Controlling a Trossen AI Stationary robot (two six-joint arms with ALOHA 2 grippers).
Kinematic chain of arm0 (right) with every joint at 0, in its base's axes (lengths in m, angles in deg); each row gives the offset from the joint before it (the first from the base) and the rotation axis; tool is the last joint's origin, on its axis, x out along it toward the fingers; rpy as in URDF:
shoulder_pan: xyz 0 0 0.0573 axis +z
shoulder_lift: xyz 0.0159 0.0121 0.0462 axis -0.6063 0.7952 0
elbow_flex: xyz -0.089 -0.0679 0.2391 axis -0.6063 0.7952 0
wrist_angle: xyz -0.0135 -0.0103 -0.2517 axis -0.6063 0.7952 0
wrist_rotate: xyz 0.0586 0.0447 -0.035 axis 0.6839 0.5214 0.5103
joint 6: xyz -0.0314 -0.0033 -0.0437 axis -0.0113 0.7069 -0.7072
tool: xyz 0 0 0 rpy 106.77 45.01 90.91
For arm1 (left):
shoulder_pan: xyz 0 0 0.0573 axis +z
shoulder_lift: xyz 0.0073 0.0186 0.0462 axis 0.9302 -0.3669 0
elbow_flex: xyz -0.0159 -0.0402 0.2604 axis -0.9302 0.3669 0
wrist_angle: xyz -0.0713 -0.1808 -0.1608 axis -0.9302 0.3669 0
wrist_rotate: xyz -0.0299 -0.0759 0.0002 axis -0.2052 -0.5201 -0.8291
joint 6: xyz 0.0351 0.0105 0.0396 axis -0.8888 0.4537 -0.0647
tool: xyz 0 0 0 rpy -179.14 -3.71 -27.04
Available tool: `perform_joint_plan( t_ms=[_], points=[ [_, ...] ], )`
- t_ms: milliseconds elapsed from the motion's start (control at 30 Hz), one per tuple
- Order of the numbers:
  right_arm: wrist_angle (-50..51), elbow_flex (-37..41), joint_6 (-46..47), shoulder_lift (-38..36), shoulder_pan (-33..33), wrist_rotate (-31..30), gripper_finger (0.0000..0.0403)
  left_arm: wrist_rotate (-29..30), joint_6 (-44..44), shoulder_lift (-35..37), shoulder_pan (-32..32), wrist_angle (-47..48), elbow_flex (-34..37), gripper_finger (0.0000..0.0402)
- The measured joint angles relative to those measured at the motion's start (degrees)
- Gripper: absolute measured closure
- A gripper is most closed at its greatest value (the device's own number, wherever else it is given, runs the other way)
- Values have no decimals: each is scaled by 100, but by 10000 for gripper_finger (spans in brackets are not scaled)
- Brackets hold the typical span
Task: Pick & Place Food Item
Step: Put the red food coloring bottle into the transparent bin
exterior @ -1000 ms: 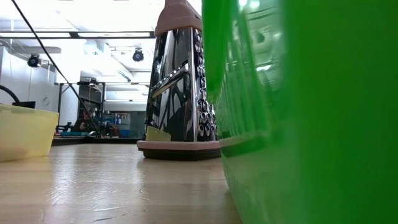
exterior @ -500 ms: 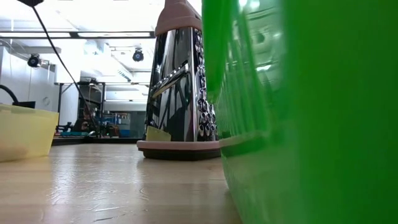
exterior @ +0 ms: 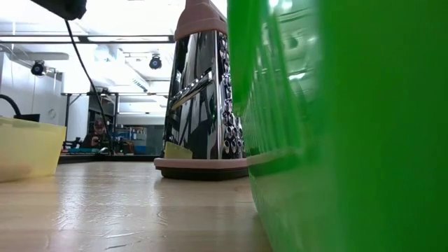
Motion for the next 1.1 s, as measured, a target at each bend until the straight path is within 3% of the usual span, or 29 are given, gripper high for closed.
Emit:
perform_joint_plan(
  t_ms=[700,900,1100],
  points=[
    [271,103,502,-78,-154,-264,275,-319,665,58,286,977,-330,27],
    [276,103,513,-79,-154,-261,275,-319,666,58,292,976,-330,66],
    [301,103,541,-79,-167,-255,275,-277,664,58,297,1056,-376,143]
  ],
)
